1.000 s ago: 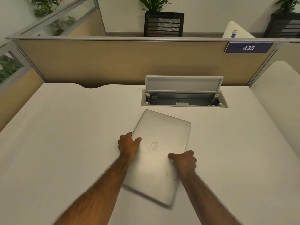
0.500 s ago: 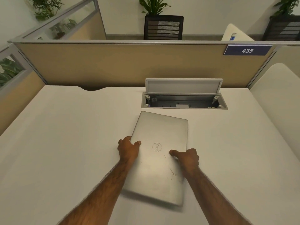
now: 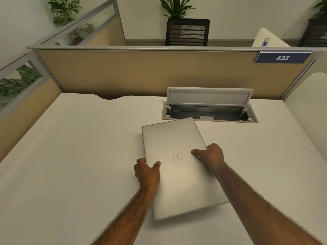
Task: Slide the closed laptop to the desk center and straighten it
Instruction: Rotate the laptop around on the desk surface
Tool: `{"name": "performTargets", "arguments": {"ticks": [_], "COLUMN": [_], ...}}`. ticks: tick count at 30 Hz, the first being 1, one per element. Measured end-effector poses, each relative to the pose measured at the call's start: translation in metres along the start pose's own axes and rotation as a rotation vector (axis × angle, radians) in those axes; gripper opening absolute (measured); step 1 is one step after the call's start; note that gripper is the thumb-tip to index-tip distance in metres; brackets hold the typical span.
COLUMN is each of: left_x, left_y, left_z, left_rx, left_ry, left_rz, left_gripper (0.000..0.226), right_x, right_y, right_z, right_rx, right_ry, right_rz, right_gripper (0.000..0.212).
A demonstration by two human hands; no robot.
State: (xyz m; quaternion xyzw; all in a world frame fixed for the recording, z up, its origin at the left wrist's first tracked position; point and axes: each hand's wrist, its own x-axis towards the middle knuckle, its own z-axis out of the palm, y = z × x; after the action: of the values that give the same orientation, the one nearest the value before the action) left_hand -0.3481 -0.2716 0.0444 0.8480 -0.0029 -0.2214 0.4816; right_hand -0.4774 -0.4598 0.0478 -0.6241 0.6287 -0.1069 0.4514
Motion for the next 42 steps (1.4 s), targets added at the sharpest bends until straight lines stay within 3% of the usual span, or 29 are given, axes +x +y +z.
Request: {"name": "performTargets", "arguments": {"ticks": [10,17,27,30,42], "left_x": [-0.026,-0.034,-0.041,-0.044,-0.046], "left_y": [-0.014,-0.025,-0.034,-0.036,-0.041], "left_z": [0.005,0.007,0.014,0.016,0.022], "left_rx": [-0.108,-0.091,-0.072,-0.067,-0.046], "left_ry": [0.133,0.127,0.068,0.064,0.04], "left_rz": [-0.038,-0.102,-0.18,-0.191,-0.216], "left_gripper": [0.04,0.038,0.042,0.039,0.035], "right_x": [0.009,0.022,0.042,0.046,0.054], "right_y": [-0.017,-0.025,-0.037,-0.04,-0.039], "right_z": [0.002,0.007,0.007,0.008,0.012], "right_rx": [0.071,-0.02,-0.229,-0.304,-0.391], "right_ry": [-0.176,-0.246,-0.339,-0.35,-0.362], "right_rz": [-0.033,-0.067,-0.134,-0.155,-0.219], "right_gripper": [0.051,0.062,0.061,0.07,0.07]}}
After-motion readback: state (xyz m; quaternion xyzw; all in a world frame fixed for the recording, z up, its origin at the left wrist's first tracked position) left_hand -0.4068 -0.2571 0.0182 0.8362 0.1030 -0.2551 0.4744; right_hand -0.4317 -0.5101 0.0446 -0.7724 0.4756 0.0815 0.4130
